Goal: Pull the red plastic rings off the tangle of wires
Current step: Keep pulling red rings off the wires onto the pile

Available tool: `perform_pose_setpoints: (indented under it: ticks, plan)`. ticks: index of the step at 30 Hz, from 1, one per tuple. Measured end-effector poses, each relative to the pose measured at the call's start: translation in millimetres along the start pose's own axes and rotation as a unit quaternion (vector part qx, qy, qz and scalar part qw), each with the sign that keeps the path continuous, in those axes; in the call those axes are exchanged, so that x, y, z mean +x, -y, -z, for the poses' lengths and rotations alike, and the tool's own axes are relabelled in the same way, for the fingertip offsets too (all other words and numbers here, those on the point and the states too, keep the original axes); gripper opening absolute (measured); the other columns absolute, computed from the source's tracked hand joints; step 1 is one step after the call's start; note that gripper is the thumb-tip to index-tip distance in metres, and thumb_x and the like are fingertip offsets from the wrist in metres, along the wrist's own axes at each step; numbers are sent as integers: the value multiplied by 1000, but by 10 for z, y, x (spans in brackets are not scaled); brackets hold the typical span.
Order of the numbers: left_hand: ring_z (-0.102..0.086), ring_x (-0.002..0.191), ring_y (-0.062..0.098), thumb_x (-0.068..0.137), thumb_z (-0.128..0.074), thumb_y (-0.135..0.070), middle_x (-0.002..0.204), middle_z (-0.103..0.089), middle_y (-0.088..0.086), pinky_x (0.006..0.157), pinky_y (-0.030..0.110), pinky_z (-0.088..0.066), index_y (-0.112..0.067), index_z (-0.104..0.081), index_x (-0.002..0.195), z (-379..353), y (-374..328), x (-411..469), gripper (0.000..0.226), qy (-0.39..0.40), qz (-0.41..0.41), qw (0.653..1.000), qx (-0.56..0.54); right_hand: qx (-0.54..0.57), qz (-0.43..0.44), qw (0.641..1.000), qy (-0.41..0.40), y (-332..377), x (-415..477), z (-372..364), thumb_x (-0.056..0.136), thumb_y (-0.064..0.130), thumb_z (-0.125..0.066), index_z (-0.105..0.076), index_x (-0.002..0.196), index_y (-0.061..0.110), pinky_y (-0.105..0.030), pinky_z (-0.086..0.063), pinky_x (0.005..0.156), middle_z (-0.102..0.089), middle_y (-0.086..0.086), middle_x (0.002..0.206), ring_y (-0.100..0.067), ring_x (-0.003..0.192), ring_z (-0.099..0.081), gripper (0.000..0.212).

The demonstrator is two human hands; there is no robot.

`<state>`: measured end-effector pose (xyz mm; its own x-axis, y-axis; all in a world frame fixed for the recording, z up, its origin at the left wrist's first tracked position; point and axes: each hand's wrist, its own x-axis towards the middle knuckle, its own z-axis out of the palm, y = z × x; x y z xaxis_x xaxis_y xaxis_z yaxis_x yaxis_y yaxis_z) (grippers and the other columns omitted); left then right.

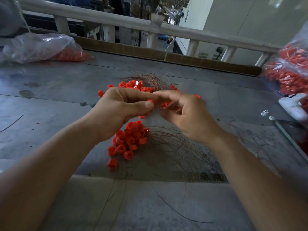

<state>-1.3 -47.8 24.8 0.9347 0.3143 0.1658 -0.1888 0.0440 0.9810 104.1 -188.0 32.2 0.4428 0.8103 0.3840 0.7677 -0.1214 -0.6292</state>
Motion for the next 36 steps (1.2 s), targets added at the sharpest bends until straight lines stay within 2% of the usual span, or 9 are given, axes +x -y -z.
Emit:
perform_pose_setpoints:
  ticks: [5,11,15,18,21,26,30,33,36]
  plan:
    - [-69,74,12,57,-64,-11,76,-73,3,73,20,-55,-13,-75,78,11,-10,-18,24,-6,-14,999,-37,59,5,998,-19,3,7,-6,81,7,-66,-64,107,18,-8,-41,66,-59,16,76,7,71,-56,28]
    - [-70,77,13,54,-68,-14,78,-73,5,68,19,-54,-10,-75,78,-7,-13,-38,26,50,-8,995,-82,76,18,997,26,9,-2,-42,82,6,-64,-59,116,17,-9,-42,66,-60,17,87,4,76,-57,37]
    - [-69,78,14,56,-70,-14,80,-73,5,71,22,-55,-10,-75,80,10,1,-29,25,50,-22,995,-82,155,20,988,16,15,4,-71,80,3,-64,-60,100,25,-8,-44,65,-64,16,78,6,74,-60,30]
    - [-67,84,15,60,-75,-14,85,-73,2,75,22,-54,-14,-75,82,17,17,-23,22,10,-59,997,-42,157,15,987,-24,7,13,-66,78,5,-67,-62,86,28,-8,-44,62,-64,19,66,6,66,-60,25]
    - [-65,93,10,64,-67,-19,92,-71,-3,81,20,-51,-22,-72,90,-21,38,-38,27,-50,-106,990,84,124,21,991,-46,14,12,-50,79,9,-68,-62,76,32,-14,-46,65,-62,18,66,0,67,-60,23]
    - [-59,94,-6,72,-67,-12,99,-60,-15,83,9,-46,-21,-58,109,-112,25,-75,39,-81,-198,936,281,105,9,993,-59,8,-13,-78,84,7,-62,-61,75,22,-24,-49,67,-61,4,69,-9,68,-58,18]
    - [-61,91,-3,66,-63,-26,96,-62,-14,79,10,-48,-27,-60,105,-131,-10,-101,39,-83,-185,949,240,66,34,995,-72,54,-24,-51,85,6,-61,-59,75,23,-20,-46,62,-59,7,70,-7,66,-55,20]
    - [-62,91,0,65,-63,-28,97,-64,-11,81,13,-49,-31,-63,97,-123,-10,-104,32,-79,-170,959,214,43,42,993,-100,67,-22,-31,83,7,-64,-62,77,23,-25,-47,63,-59,4,73,-12,68,-56,17]
    - [-63,91,1,65,-64,-26,96,-65,-11,81,14,-49,-30,-65,92,-112,-4,-98,27,-77,-164,963,200,22,48,991,-121,64,-23,-3,80,10,-67,-63,80,28,-12,-39,58,-57,9,72,-3,64,-51,18]
